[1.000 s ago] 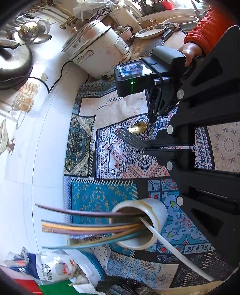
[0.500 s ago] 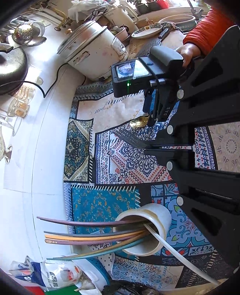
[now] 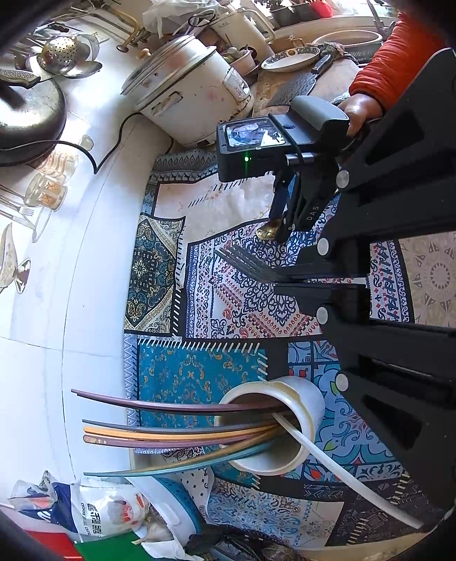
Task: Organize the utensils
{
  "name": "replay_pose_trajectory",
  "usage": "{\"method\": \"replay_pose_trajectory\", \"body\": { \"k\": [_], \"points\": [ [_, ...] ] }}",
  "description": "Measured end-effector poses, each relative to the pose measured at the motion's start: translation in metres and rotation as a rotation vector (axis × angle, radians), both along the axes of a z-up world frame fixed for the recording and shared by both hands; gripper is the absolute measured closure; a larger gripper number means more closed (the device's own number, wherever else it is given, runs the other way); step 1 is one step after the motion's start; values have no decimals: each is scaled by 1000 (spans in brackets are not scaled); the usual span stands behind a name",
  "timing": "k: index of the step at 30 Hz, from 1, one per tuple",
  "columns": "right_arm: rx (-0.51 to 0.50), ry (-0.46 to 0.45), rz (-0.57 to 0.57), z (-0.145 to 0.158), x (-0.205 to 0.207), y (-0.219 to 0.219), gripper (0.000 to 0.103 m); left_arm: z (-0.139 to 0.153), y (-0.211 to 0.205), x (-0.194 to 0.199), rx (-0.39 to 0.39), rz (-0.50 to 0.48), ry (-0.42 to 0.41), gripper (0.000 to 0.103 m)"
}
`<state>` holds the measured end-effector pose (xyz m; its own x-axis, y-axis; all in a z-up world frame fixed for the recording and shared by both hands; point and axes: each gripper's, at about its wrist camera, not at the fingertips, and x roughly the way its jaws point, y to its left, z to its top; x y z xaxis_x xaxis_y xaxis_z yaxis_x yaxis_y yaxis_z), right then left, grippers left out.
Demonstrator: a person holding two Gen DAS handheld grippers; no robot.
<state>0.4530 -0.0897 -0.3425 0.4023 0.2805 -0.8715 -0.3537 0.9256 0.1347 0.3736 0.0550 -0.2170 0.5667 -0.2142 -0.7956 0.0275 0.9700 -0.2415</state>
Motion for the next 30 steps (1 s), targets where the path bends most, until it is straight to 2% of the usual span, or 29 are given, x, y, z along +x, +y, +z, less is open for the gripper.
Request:
{"method": "replay_pose_trajectory", "body": {
  "k": [7, 16, 26, 27, 30],
  "points": [
    [46, -4, -34, 16, -11, -11, 72, 7, -5, -2, 6, -15, -17, 103],
    [108, -108, -68, 64, -29, -27, 72, 20, -9, -3, 5, -20, -59, 103],
    [164, -207, -101, 109, -44, -39, 73, 47, -13, -4, 9, -32, -133, 103],
    [165, -217, -101, 114, -46, -39, 97, 50, -13, -3, 10, -31, -140, 103],
    [178, -217, -84, 125, -46, -36, 100, 59, -11, -3, 4, -26, -167, 103]
  ]
}}
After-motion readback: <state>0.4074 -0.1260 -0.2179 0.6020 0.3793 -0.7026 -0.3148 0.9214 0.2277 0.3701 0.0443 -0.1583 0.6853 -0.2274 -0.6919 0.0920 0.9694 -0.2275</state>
